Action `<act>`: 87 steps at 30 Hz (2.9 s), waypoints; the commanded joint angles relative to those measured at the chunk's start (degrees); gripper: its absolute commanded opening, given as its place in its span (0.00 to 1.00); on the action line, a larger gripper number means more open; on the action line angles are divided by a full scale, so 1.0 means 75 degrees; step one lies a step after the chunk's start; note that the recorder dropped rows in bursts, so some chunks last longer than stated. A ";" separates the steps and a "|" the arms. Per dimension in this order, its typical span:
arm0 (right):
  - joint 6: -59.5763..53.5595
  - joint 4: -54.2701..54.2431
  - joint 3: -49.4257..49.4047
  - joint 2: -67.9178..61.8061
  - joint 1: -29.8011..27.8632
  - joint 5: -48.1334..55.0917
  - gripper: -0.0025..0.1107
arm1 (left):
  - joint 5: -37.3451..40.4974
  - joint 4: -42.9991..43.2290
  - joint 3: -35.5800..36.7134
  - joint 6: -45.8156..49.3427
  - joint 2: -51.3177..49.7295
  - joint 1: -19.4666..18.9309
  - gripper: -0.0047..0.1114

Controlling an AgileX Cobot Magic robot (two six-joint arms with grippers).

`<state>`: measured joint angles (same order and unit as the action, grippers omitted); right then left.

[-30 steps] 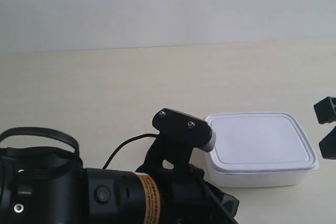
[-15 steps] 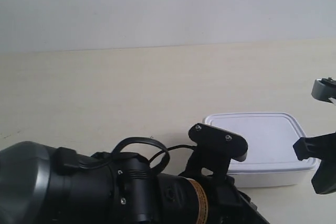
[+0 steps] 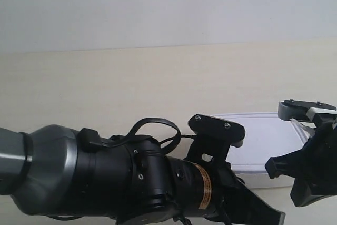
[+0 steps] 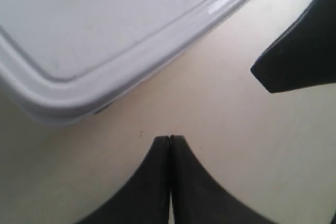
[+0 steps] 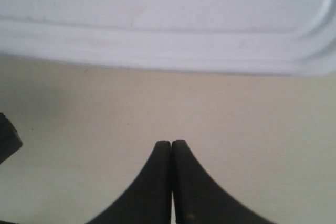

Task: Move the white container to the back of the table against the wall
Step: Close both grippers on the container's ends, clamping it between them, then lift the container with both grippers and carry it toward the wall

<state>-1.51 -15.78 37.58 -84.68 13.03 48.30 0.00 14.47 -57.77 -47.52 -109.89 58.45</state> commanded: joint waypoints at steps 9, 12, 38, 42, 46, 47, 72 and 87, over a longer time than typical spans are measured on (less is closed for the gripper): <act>0.0608 0.0343 -0.0002 -0.0710 0.0090 -0.1164 0.02 | -0.0545 0.0009 -0.0047 -0.0055 -0.0545 -0.0219 0.04; 0.0608 0.0356 -0.0002 -0.0710 0.0090 -0.1434 0.02 | -0.0614 0.0009 -0.0047 -0.0094 -0.0580 -0.0438 0.04; 0.0608 0.0415 -0.0002 -0.0710 0.0090 -0.2923 0.02 | -0.0263 0.0024 -0.1028 0.0203 -0.1171 -0.1193 0.04; 0.0608 0.0415 -0.0002 -0.0710 0.0090 -0.3167 0.02 | -0.0280 0.0024 -0.1028 0.0300 -0.1171 -0.1308 0.04; 0.0608 0.0415 -0.0002 -0.0710 0.0090 -0.3388 0.02 | -0.0316 0.0024 -0.1028 0.0315 -0.1171 -0.1360 0.04; 0.0608 0.0415 -0.0002 -0.0710 0.0090 -0.3448 0.02 | -0.0316 0.0024 -0.1028 0.0315 -0.1171 -0.1376 0.04; 0.0593 0.0415 -0.0002 -0.1786 0.0090 -0.5498 0.02 | -0.0830 0.0052 -0.1140 0.0536 -0.1189 -0.2022 0.04; 0.0545 0.0508 0.0656 -0.2256 0.0090 -0.6192 0.02 | -0.0431 0.0370 -0.2220 0.0721 -0.1939 -0.2121 0.04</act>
<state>2.85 -12.98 41.20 -101.00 13.44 3.38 -3.68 16.79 -72.80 -43.33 -124.52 42.70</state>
